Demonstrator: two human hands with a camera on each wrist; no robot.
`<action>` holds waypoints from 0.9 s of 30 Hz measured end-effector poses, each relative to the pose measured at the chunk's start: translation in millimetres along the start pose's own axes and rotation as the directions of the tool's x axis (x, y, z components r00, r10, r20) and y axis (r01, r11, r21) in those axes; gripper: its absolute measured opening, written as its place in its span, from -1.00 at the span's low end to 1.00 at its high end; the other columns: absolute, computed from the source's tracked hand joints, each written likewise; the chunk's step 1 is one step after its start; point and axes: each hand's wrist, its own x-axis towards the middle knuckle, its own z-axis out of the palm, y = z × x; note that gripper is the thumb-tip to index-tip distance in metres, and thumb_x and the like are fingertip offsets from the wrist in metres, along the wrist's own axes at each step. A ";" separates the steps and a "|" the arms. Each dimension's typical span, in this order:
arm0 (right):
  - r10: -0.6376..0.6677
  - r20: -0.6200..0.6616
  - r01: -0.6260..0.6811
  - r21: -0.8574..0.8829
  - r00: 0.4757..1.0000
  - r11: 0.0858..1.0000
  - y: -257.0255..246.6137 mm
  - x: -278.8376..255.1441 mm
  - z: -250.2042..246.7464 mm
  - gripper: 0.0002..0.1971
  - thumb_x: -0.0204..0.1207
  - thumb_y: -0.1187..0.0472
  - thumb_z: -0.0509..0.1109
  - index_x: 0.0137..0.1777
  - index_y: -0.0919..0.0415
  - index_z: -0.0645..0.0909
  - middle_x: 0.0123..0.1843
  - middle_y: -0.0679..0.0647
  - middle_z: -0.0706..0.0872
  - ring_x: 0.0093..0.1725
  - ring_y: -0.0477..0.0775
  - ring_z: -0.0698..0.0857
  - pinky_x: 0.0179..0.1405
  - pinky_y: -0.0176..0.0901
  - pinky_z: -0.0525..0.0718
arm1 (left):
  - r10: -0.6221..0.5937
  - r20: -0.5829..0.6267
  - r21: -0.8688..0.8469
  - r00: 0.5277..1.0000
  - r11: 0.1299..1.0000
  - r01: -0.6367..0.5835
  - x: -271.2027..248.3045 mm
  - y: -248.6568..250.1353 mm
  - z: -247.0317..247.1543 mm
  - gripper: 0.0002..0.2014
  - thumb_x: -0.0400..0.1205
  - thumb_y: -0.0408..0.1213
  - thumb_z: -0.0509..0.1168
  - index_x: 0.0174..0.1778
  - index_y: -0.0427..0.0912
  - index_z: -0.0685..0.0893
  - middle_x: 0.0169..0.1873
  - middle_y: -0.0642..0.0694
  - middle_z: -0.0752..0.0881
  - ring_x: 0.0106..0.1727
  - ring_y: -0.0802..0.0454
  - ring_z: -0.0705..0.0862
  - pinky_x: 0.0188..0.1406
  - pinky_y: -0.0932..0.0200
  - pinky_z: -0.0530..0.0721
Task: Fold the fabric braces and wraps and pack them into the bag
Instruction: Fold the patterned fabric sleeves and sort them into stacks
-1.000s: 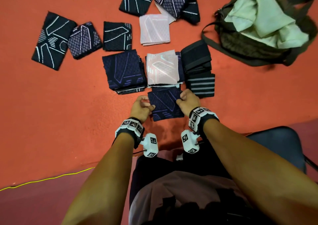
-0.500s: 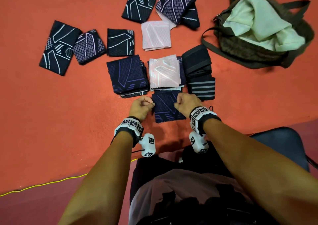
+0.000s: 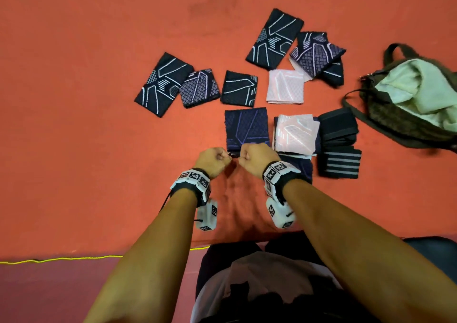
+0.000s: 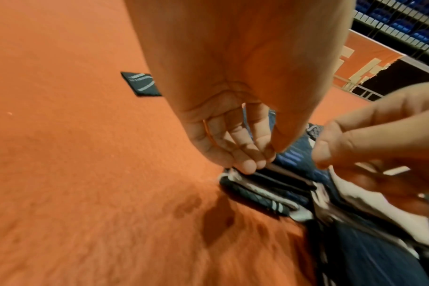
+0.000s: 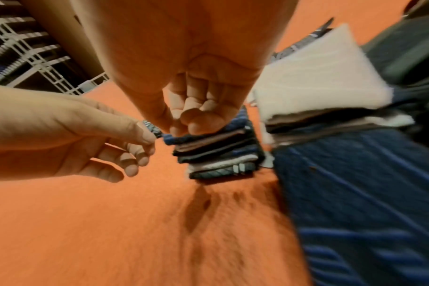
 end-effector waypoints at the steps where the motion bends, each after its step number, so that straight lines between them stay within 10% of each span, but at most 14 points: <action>1: -0.017 0.005 0.017 -0.005 1.000 1.000 -16.0 6.2 -1.5 -0.91 0.56 0.09 0.31 -0.15 0.04 0.58 -0.12 0.08 0.75 -0.05 0.26 0.70 -0.06 0.02 0.68 | -0.006 -0.025 0.002 1.000 1.000 0.006 -0.1 -4.9 -13.0 -0.82 0.61 -0.28 0.39 -0.32 -0.04 0.63 -0.36 -0.07 0.72 -0.27 -0.03 0.65 -0.12 0.07 0.65; 5: -0.074 -0.019 0.073 -0.064 0.997 0.995 -71.6 37.7 -8.8 -0.88 0.55 0.14 0.27 -0.05 0.10 0.63 -0.02 0.14 0.74 -0.02 0.31 0.69 -0.09 -0.01 0.64 | -0.003 -0.101 0.041 0.995 0.999 0.007 1.3 -20.0 -67.2 -0.87 0.59 -0.36 0.34 -0.23 -0.06 0.62 -0.39 0.03 0.67 -0.37 0.12 0.58 -0.37 0.42 0.49; 18: -0.119 0.010 0.118 -0.193 0.993 0.974 -178.6 169.2 -17.1 -0.85 0.59 0.16 0.24 0.07 0.14 0.57 -0.04 0.16 0.71 -0.11 0.26 0.66 -0.17 -0.06 0.59 | -0.108 -0.270 -0.019 0.957 0.994 0.107 83.4 -77.9 -196.8 -0.90 0.55 -0.33 0.39 -0.08 -0.14 0.60 -0.28 -0.02 0.62 -0.22 -0.02 0.58 -0.34 0.21 0.43; 27: -0.078 0.078 0.093 -0.218 0.994 0.971 -201.9 250.4 1.6 -0.72 0.63 0.19 0.28 0.31 0.22 0.50 0.13 0.18 0.69 0.10 0.27 0.71 0.11 0.16 0.73 | -0.212 -0.291 -0.099 0.933 0.977 0.191 151.7 -123.0 -229.9 -0.75 0.58 -0.28 0.37 0.16 -0.20 0.66 0.02 -0.21 0.70 0.02 -0.18 0.68 0.10 0.04 0.60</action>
